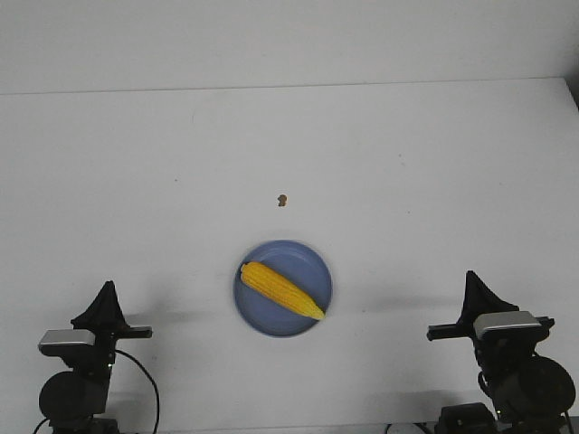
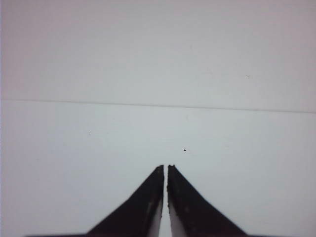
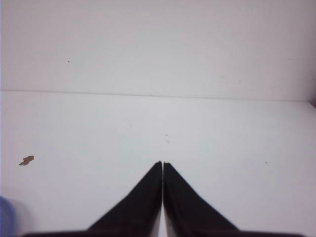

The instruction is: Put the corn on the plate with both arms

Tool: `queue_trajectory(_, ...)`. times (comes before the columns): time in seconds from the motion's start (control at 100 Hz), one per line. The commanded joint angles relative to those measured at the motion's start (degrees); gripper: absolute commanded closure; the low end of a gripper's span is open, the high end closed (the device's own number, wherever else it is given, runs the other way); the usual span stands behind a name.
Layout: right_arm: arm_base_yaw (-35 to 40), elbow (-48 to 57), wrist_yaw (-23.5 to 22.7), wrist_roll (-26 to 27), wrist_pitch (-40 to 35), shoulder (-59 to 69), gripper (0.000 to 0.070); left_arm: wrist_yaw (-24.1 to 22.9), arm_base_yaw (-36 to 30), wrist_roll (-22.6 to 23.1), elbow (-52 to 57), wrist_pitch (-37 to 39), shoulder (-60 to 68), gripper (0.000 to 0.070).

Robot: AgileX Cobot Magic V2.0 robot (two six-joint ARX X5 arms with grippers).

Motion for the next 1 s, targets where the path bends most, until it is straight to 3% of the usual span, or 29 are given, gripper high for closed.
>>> queue_trajectory(0.0, 0.02, -0.70, 0.55, -1.49, 2.08, -0.68, 0.0694, -0.02, 0.09, -0.11, -1.14, 0.59, -0.07, 0.0688)
queue_trajectory(0.43, 0.00, -14.71, 1.09, -2.12, 16.96, -9.53, 0.0694, -0.02, 0.09, -0.11, -1.14, 0.57, -0.07, 0.0688)
queue_trajectory(0.99, -0.17, -22.47, 1.05, -2.27, 26.93, -9.53, 0.0694, -0.02, 0.09, -0.11, -1.14, 0.57, -0.07, 0.0688)
